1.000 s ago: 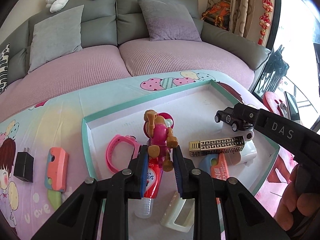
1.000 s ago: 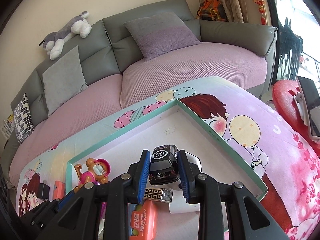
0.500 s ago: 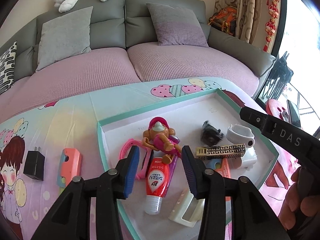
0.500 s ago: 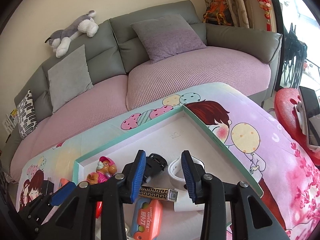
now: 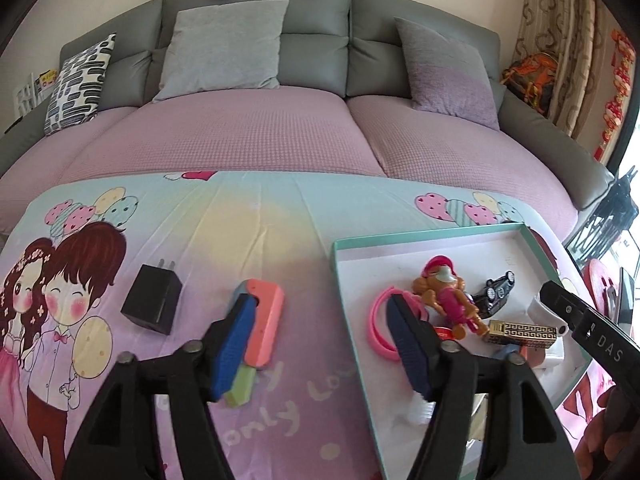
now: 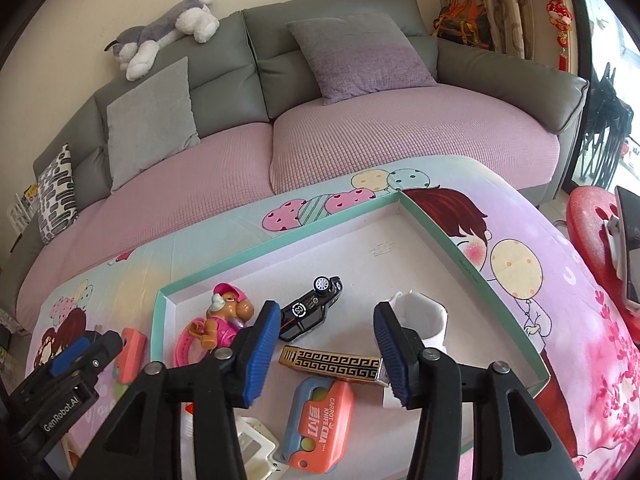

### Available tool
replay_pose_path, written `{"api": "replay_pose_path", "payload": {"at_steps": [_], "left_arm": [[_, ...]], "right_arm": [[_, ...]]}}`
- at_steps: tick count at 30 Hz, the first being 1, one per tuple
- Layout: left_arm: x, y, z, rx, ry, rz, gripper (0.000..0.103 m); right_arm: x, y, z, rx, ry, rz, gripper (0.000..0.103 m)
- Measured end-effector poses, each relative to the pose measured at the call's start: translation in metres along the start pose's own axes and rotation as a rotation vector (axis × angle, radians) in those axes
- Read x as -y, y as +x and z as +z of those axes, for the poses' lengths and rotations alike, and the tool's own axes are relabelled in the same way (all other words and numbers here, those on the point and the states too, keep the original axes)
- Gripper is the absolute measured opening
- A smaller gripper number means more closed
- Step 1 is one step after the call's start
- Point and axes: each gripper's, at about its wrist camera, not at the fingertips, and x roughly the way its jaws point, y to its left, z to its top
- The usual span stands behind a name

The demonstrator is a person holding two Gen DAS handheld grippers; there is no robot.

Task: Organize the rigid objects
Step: 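Move both tools back from the tray toward the remaining objects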

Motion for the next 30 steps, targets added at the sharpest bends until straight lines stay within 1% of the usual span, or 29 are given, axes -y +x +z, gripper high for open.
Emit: {"api": "replay_pose_path", "payload": {"at_steps": [1,6,8,12,14,15,16,19,22,25,30], "left_arm": [[-0.003,0.001,0.000,-0.003,-0.011,0.008,0.086],[-0.015,0.006,-0.004,-0.020,-0.046,0.033,0.086],[-0.018,0.008,-0.005,-0.034,-0.054,0.050,0.087],[-0.028,0.012,-0.008,-0.056,-0.099,0.065,0.087],[-0.035,0.013,-0.009,-0.056,-0.119,0.081,0.094],[-0.037,0.013,-0.009,-0.052,-0.128,0.089,0.099],[-0.040,0.012,-0.009,-0.046,-0.136,0.097,0.099],[-0.048,0.010,-0.009,-0.030,-0.164,0.114,0.099],[-0.055,0.008,-0.010,-0.018,-0.182,0.133,0.100],[-0.061,0.008,-0.010,-0.015,-0.187,0.145,0.100],[-0.069,0.008,-0.010,-0.011,-0.216,0.138,0.100]], "right_arm": [[-0.003,0.002,-0.001,-0.011,-0.005,-0.001,0.054],[-0.014,0.011,-0.007,-0.053,-0.030,-0.006,0.056],[-0.018,0.013,-0.008,-0.063,-0.037,-0.009,0.061],[-0.025,0.013,-0.010,-0.065,-0.051,-0.006,0.067],[-0.030,0.013,-0.010,-0.061,-0.064,-0.003,0.074],[-0.032,0.013,-0.011,-0.061,-0.072,0.000,0.074],[-0.035,0.013,-0.011,-0.062,-0.079,0.004,0.075],[-0.041,0.015,-0.013,-0.067,-0.096,0.009,0.085],[-0.044,0.016,-0.014,-0.069,-0.099,0.017,0.087],[-0.046,0.019,-0.015,-0.079,-0.099,0.017,0.096],[-0.052,0.020,-0.017,-0.080,-0.111,0.015,0.099]]}}
